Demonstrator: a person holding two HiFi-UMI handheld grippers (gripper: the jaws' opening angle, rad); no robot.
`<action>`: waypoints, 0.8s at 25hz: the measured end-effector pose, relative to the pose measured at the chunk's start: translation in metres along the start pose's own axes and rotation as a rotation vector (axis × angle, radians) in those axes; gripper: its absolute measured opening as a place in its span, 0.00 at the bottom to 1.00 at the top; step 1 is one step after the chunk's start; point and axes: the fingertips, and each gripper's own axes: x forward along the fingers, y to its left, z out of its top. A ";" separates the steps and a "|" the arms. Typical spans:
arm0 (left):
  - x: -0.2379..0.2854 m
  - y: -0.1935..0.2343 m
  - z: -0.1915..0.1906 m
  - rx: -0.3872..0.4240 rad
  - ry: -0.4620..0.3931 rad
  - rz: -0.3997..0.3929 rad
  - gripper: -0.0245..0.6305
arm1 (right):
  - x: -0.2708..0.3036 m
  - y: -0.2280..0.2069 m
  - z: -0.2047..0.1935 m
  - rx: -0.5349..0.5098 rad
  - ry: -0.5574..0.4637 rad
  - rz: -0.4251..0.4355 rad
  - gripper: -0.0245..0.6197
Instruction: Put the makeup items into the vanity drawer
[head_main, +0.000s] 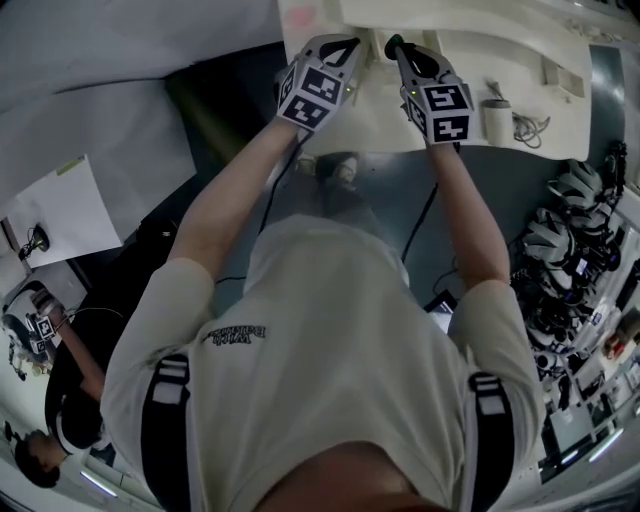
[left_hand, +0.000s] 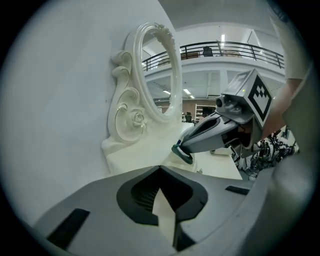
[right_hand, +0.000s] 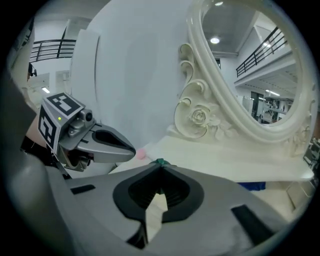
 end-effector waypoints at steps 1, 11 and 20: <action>0.003 0.001 -0.006 -0.006 0.006 0.001 0.06 | 0.004 0.000 -0.005 0.002 0.013 -0.002 0.03; 0.018 -0.003 -0.033 -0.020 0.061 -0.032 0.06 | 0.031 -0.006 -0.043 0.019 0.142 -0.017 0.09; 0.016 -0.010 -0.046 -0.043 0.086 -0.037 0.06 | 0.025 0.006 -0.055 0.017 0.160 0.002 0.15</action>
